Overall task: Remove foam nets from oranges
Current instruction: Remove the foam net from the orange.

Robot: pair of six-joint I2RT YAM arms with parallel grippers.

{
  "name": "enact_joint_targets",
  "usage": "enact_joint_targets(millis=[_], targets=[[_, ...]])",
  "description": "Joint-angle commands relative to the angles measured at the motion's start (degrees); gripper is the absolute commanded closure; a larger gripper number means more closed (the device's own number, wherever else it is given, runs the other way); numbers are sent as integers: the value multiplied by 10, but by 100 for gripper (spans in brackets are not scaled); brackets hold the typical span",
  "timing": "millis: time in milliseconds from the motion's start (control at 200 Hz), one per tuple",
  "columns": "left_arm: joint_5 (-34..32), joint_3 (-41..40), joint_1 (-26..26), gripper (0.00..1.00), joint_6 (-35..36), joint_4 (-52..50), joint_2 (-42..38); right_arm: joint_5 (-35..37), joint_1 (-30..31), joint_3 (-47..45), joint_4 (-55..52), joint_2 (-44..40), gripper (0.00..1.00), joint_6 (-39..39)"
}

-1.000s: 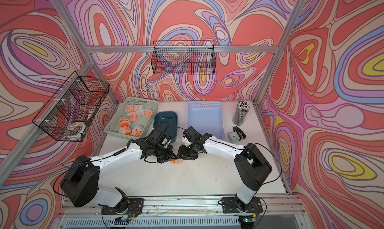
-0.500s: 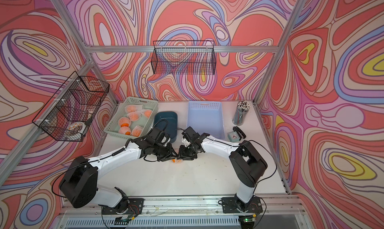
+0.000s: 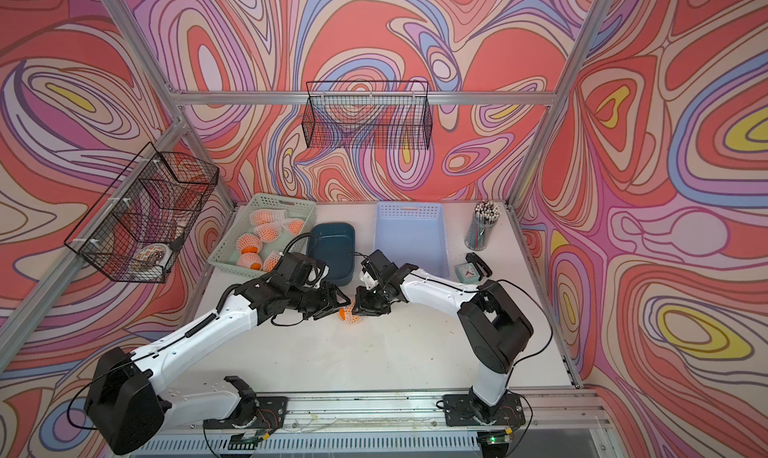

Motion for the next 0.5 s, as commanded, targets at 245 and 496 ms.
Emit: enact_joint_targets(millis=[245,496], targets=[[-36,-51,3,47,14,26,26,1,3,13,-3,6,77,-3],[-49,-65,3,45,14,47,39,-3,4,9,-3,1,79,1]])
